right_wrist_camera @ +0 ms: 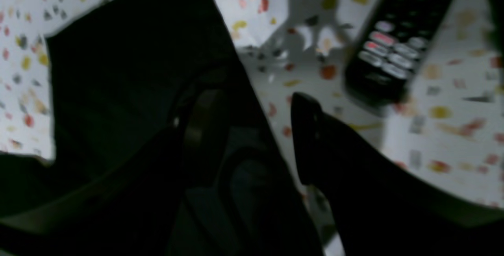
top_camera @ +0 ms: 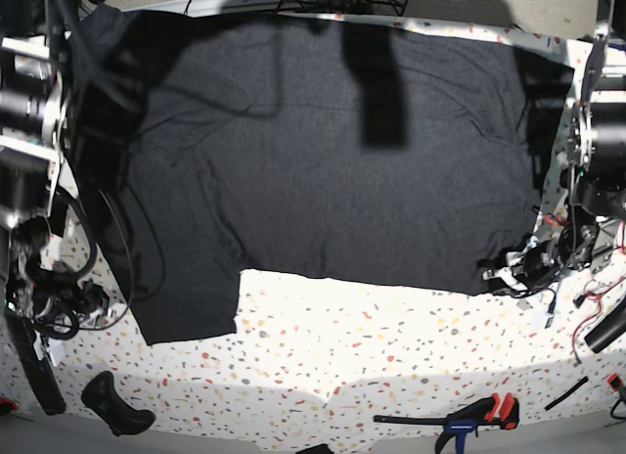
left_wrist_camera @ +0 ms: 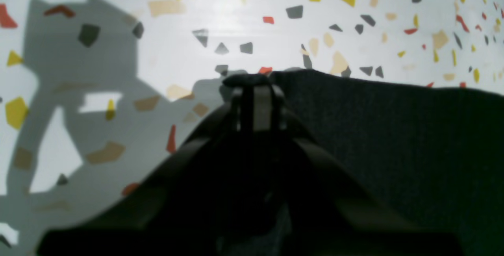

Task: Fold the T-shirt properly
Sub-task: 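Grasp the shirt side with the right gripper and lift it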

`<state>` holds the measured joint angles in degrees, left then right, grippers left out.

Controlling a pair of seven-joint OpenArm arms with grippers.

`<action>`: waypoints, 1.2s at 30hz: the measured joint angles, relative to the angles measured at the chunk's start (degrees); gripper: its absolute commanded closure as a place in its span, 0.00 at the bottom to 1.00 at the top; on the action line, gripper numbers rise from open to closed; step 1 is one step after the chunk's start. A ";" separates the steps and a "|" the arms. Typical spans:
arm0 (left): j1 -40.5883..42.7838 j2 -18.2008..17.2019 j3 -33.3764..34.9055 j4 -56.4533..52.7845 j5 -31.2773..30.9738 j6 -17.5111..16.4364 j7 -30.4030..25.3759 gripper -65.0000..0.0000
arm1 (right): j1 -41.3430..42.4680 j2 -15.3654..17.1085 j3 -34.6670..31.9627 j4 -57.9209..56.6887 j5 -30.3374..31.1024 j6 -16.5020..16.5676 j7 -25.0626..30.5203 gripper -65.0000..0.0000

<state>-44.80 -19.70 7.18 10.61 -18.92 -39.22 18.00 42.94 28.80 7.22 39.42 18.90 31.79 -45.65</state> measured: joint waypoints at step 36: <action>0.17 -0.09 0.00 0.00 -0.66 0.00 0.02 1.00 | 3.61 -0.46 0.20 -16.13 1.16 7.50 -3.39 0.55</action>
<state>-44.62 -19.79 7.18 10.61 -19.57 -39.22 18.02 46.54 28.34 7.42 23.29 20.05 39.29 -49.04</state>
